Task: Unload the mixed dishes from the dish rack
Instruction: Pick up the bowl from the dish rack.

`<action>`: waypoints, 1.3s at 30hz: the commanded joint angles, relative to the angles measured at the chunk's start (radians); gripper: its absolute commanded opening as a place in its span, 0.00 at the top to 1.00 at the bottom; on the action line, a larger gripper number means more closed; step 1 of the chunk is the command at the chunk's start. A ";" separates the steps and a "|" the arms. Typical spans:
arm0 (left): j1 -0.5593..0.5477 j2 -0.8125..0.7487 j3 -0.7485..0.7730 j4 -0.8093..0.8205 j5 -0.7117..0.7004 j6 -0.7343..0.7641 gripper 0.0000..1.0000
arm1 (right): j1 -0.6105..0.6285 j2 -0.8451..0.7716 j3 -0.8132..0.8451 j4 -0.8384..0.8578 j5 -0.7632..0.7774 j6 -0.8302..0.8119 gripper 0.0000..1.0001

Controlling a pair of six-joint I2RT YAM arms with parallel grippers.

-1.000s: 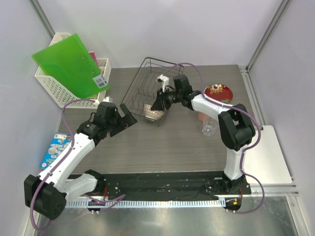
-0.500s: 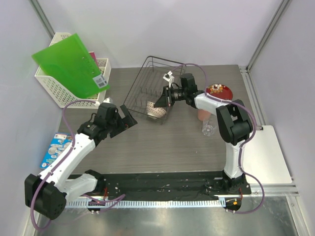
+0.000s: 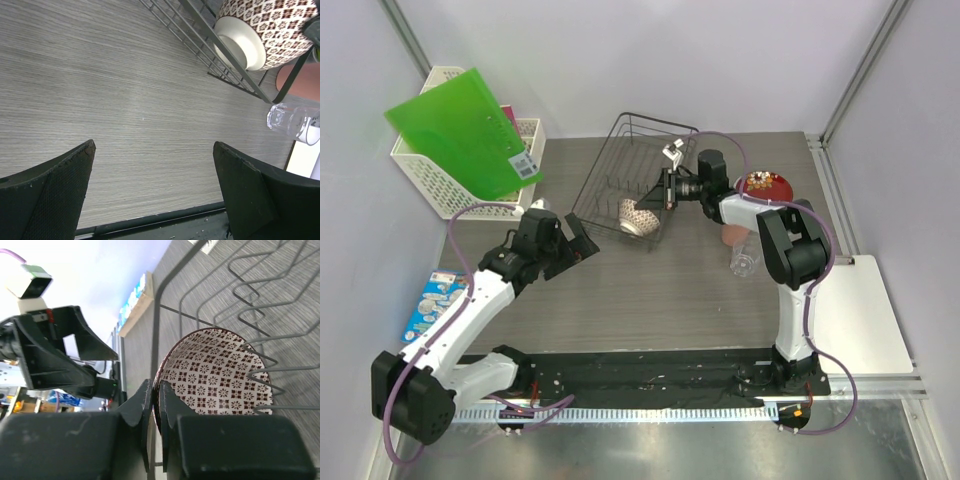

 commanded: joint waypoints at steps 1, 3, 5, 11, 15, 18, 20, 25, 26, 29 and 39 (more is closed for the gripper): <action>0.003 0.005 0.007 0.035 0.014 0.013 0.00 | -0.008 -0.021 0.003 0.239 -0.028 0.146 0.99; 0.002 0.003 0.007 0.033 0.014 0.014 0.00 | -0.008 -0.026 0.001 0.270 -0.031 0.166 0.99; 0.002 0.002 0.007 0.030 0.013 0.014 0.00 | -0.009 -0.031 0.003 0.293 -0.032 0.189 0.99; 0.003 -0.002 0.010 0.030 0.010 0.014 0.00 | -0.009 -0.093 0.001 0.257 -0.005 0.157 0.99; 0.002 -0.005 0.012 0.029 0.010 0.014 0.00 | 0.001 -0.173 0.027 -0.031 0.087 -0.091 0.99; 0.003 -0.006 0.012 0.032 0.011 0.014 0.00 | 0.026 -0.225 0.086 -0.265 0.173 -0.270 0.99; 0.003 -0.006 0.012 0.035 0.013 0.013 0.00 | 0.034 -0.253 0.095 -0.273 0.195 -0.272 0.99; 0.003 -0.005 0.013 0.036 0.014 0.010 0.00 | 0.034 -0.284 0.112 -0.267 0.205 -0.262 0.99; 0.003 -0.006 0.013 0.035 0.016 0.010 0.00 | 0.035 -0.284 0.115 -0.273 0.204 -0.263 0.99; 0.003 -0.011 0.007 0.035 0.014 0.010 0.00 | 0.035 -0.287 0.118 -0.275 0.207 -0.263 0.99; 0.003 -0.003 0.033 0.024 -0.001 0.024 0.00 | 0.194 -0.432 0.170 -0.607 0.593 -0.631 0.99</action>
